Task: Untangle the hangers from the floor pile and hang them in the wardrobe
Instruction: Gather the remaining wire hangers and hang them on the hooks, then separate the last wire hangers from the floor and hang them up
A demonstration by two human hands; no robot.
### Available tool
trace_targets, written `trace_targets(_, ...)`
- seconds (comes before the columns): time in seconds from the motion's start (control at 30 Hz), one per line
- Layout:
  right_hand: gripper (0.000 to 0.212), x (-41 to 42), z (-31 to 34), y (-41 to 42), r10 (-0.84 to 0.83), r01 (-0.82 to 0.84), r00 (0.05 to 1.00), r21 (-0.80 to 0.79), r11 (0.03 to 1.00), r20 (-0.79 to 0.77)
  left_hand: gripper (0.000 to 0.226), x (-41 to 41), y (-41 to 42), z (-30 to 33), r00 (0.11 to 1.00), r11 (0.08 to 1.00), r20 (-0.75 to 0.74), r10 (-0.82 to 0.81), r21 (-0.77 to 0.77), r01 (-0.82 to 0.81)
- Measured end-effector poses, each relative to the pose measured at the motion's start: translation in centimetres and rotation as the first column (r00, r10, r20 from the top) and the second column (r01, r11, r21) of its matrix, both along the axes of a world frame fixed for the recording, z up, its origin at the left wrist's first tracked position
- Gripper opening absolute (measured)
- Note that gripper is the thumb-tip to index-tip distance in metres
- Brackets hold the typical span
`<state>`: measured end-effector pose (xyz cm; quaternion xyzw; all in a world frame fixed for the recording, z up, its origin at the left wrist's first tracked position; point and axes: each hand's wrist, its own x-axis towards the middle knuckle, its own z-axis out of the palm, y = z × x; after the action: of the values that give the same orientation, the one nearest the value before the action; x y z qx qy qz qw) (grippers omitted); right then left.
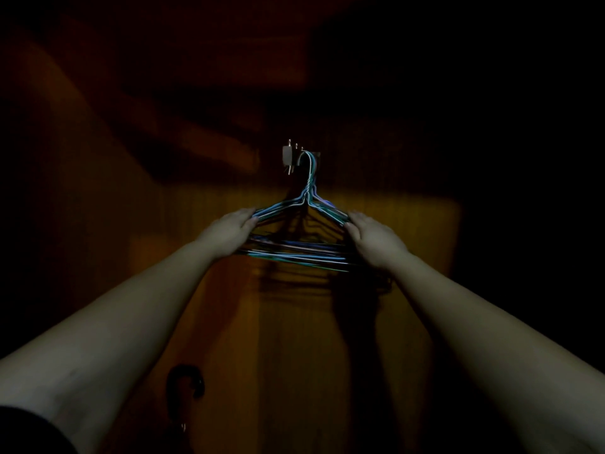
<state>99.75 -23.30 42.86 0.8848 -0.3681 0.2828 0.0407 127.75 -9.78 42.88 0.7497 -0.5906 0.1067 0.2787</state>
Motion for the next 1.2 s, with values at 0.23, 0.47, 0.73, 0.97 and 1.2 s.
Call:
trace_targets(0.23,0.053,0.0,0.5,0.6,-0.015,0.013,0.999,-0.058,0.998,-0.039,0.053,-0.8,0.0,-0.2,0.995,0.999,-0.097,0.031,-0.023,-0.034)
trace_targets(0.47,0.052,-0.3,1.2,1.9,-0.044,0.036,0.993,-0.075,0.997,-0.106,0.057,-1.7,0.5,-0.3,0.991,0.996,-0.116,0.068,-0.054,-0.075)
trace_targets(0.73,0.055,-1.1,1.5,4.4,-0.058,0.052,0.993,-0.06,0.997,-0.101,0.07,-3.3,3.4,0.3,0.995,0.995,-0.003,0.097,-0.026,-0.097)
trace_targets(0.97,0.049,-2.6,1.6,9.8,-0.135,0.132,0.99,-0.069,0.989,-0.04,0.066,-5.0,9.4,-0.1,0.988,0.987,0.068,0.137,-0.09,-0.131)
trace_targets(1.2,0.042,-4.9,-2.9,17.0,-0.046,0.057,0.996,0.163,0.985,-0.071,0.051,-7.8,17.4,-4.8,0.998,0.998,0.061,0.02,0.058,-0.023)
